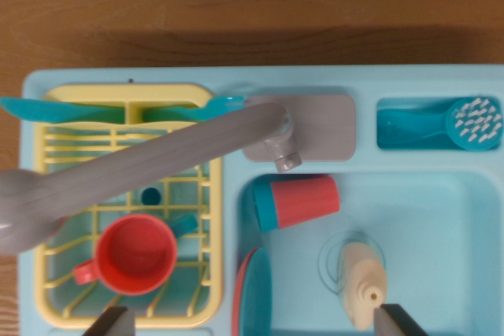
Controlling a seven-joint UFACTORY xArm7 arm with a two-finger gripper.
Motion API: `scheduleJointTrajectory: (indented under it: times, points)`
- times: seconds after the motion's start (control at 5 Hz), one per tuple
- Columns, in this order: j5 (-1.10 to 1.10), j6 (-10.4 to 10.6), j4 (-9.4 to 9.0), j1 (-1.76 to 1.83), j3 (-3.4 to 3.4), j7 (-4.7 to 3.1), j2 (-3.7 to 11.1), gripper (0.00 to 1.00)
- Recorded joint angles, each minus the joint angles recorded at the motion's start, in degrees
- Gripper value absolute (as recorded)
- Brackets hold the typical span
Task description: Pick detergent from the sink
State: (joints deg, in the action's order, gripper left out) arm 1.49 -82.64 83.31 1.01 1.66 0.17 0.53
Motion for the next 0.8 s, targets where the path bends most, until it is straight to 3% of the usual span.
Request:
scheduleJointTrajectory:
  times: [0.2, 0.4, 0.6, 0.8]
  points:
    - [0.07, 2.0, -1.89, -0.27, 0.31, -0.90, 0.51, 0.00]
    - [0.07, 2.0, -1.89, -0.27, 0.31, -0.90, 0.51, 0.00]
    - [0.15, 4.4, -4.12, -0.59, 0.67, -1.97, 1.10, 0.00]
    - [0.15, 4.4, -4.12, -0.59, 0.67, -1.97, 1.10, 0.00]
